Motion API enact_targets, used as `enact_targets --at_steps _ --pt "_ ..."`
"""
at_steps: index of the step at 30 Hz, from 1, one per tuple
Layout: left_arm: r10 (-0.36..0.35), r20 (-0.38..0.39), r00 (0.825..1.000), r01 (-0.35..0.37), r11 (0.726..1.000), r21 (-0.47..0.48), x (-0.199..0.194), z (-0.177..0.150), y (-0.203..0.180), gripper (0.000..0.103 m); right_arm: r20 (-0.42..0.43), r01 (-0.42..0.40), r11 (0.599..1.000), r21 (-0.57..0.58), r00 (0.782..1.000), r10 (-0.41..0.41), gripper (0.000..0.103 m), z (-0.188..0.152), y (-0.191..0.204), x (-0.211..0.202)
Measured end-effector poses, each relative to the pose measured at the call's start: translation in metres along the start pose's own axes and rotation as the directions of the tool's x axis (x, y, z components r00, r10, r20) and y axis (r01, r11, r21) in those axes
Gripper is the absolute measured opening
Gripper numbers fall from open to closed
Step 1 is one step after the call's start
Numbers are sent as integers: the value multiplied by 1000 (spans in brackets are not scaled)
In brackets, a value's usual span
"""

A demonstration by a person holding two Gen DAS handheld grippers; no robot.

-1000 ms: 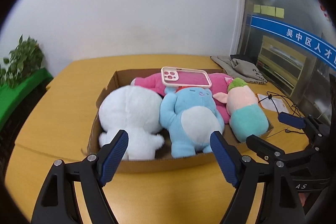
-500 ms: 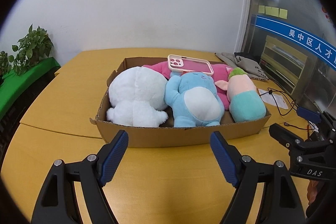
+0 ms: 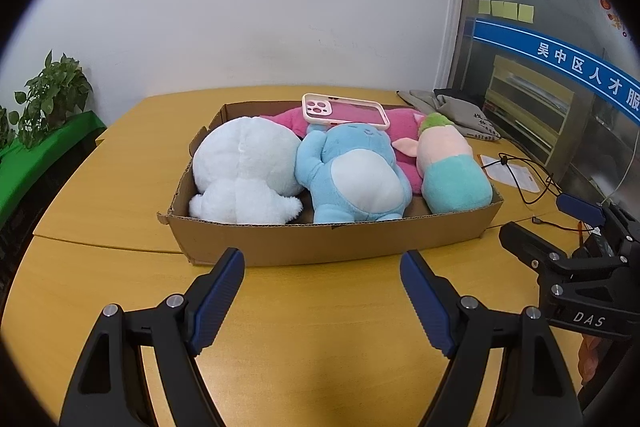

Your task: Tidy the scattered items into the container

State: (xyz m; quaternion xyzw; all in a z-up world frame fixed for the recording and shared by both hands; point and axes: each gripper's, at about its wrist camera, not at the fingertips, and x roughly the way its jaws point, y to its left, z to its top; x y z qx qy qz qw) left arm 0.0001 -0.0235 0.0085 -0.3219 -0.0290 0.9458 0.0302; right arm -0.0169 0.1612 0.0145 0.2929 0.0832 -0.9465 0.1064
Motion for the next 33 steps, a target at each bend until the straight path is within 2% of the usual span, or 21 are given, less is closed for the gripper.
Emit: enact_targets --at_steps 15,20,33 --pt "-44 -21 999 44 999 -9 16 -3 -5 80 -23 20 1000 18 1000 -19 103 -5 -8 11" --pt "-10 -31 999 10 1000 0 18 -10 -1 80 -32 4 1000 11 999 -3 103 -8 -1 17" --pt "-16 -51 999 16 1000 3 27 -19 3 80 -63 8 1000 13 998 -8 103 -20 8 26"
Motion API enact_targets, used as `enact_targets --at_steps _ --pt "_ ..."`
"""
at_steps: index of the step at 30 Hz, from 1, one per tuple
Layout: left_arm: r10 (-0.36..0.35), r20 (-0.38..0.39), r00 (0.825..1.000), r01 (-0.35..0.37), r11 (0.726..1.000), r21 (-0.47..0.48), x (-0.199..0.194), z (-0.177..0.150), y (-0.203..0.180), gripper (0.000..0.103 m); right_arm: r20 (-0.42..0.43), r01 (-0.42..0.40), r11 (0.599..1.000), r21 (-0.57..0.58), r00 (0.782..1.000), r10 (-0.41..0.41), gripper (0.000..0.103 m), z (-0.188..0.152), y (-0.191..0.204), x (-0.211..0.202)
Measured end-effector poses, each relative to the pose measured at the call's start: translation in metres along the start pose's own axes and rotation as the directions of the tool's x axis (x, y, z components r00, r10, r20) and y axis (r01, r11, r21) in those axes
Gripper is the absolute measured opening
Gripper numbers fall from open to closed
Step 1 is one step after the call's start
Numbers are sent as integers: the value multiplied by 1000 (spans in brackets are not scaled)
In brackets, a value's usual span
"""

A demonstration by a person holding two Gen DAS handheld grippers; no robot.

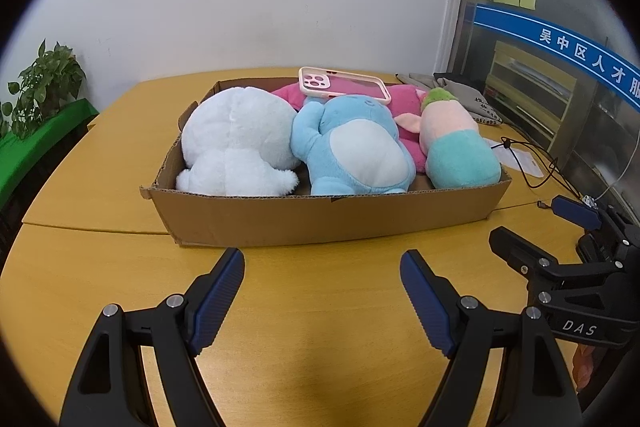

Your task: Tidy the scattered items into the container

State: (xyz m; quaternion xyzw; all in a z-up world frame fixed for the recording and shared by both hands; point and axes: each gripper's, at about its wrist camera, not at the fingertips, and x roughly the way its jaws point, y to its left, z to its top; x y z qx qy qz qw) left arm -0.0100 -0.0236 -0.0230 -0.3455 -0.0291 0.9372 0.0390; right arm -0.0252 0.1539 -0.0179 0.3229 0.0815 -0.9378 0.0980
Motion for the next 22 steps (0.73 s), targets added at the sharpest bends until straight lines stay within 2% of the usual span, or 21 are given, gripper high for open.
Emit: enact_targets --at_steps 10,17,22 --pt "47 -24 999 -48 999 -15 6 -8 9 80 -5 -5 1000 17 1000 5 103 -5 5 6" --pt "32 -44 999 -32 999 -7 13 -11 2 80 -15 22 1000 14 1000 -22 103 -8 1 7" --pt "14 -71 997 -16 999 -34 15 -16 8 80 -26 14 999 35 1000 -13 103 -11 -2 12"
